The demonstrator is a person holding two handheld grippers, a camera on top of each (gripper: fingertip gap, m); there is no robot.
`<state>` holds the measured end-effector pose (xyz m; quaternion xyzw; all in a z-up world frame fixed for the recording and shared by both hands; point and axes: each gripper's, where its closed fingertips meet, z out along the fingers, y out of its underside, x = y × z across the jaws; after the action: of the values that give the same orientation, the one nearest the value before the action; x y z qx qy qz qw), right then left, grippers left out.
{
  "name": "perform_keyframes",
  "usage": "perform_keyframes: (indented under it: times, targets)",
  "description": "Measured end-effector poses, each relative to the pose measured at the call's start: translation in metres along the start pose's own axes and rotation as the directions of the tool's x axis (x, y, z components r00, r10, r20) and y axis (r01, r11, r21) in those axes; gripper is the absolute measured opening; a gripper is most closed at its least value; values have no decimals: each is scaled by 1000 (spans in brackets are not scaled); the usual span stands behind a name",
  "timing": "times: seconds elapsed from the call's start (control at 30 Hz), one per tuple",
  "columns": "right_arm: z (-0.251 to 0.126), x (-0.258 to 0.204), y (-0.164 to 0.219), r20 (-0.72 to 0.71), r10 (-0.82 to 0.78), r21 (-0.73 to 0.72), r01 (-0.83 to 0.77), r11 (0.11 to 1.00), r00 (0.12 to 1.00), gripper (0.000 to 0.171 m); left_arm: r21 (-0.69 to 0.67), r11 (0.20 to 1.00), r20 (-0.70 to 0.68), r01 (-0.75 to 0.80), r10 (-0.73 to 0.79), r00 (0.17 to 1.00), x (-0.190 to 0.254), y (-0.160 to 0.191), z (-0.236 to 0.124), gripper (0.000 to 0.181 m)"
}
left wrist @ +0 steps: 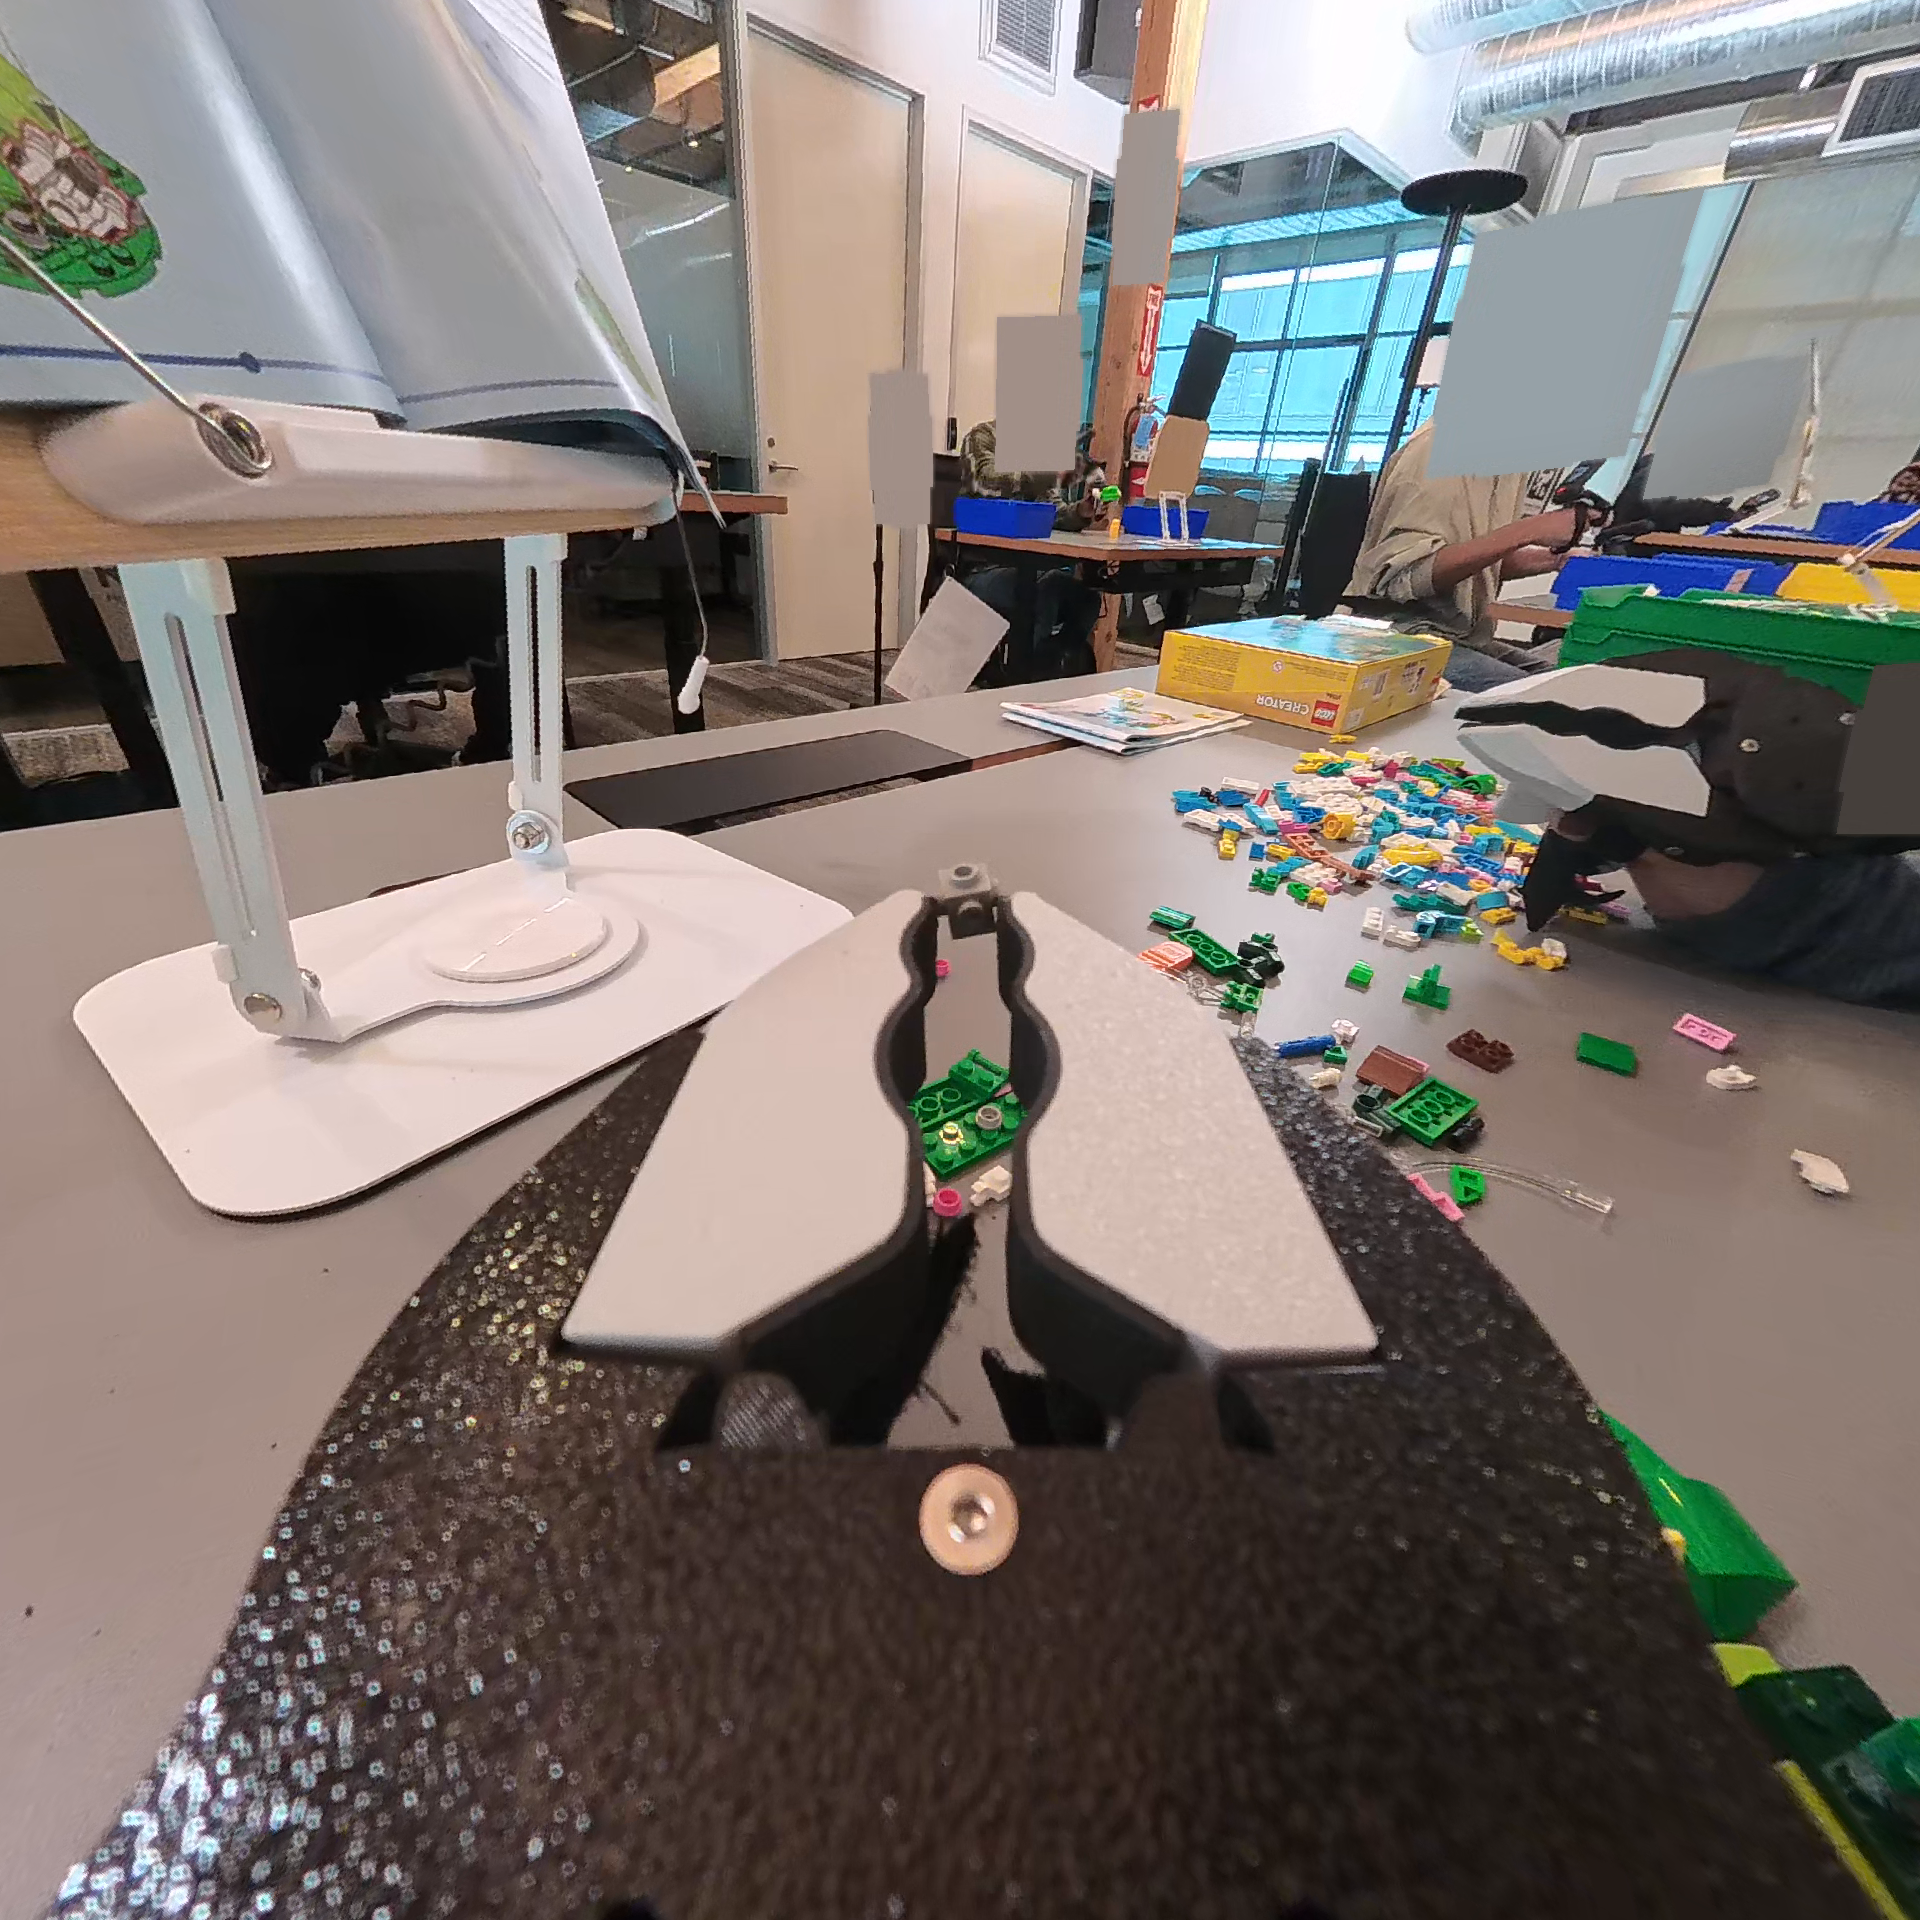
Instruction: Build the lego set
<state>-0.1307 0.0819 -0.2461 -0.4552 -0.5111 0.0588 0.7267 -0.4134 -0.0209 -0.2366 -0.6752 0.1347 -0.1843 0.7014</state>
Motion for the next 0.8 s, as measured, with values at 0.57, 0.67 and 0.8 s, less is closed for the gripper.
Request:
perform_keyframes:
  times: [0.57, 0.67, 0.8]
  targets:
    - [0, 13, 6, -24, 67, -19, -67, 998, 997, 11, -36, 999, 23, -7, 8, 1000, -1, 4, 2, 10]
    - [-3, 23, 15, -17, 95, -63, -96, 993, 995, 13, -42, 999, 34, -7, 9, 999, -3, 5, 2, 10]
    - [-10, 34, 33, 54, 187, -152, -177, 972, 981, 12, -45, 999, 34, -8, 9, 999, -2, 5, 2, 10]
